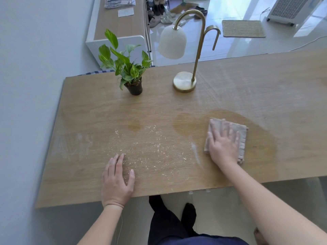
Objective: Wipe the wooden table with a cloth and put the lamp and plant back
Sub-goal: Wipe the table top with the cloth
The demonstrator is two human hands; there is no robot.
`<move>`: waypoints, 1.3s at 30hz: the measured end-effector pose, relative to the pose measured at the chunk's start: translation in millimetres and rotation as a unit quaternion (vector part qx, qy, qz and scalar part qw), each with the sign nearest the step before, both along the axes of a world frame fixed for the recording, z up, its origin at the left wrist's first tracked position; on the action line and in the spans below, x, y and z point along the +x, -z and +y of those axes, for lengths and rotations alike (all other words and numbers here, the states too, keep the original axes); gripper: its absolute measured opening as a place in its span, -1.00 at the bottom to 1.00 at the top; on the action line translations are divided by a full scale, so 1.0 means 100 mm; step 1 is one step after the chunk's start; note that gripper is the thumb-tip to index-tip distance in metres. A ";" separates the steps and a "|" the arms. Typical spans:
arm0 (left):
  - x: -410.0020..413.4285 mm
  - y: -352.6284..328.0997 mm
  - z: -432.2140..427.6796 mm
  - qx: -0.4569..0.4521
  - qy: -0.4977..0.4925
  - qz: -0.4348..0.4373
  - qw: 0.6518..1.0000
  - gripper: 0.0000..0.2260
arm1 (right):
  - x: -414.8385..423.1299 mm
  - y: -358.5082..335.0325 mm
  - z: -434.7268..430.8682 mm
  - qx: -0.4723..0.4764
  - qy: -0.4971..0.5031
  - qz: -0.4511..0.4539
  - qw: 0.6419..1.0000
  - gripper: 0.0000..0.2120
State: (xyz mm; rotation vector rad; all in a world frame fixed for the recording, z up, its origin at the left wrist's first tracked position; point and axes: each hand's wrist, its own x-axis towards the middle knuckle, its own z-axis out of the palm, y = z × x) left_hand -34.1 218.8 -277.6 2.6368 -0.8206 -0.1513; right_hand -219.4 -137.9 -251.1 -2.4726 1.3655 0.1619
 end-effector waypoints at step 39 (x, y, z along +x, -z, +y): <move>-0.01 -0.01 -0.01 -0.001 0.000 0.001 1.000 -0.39 | -0.14 -0.01 0.65 0.022 -0.250 0.003 0.968 -0.49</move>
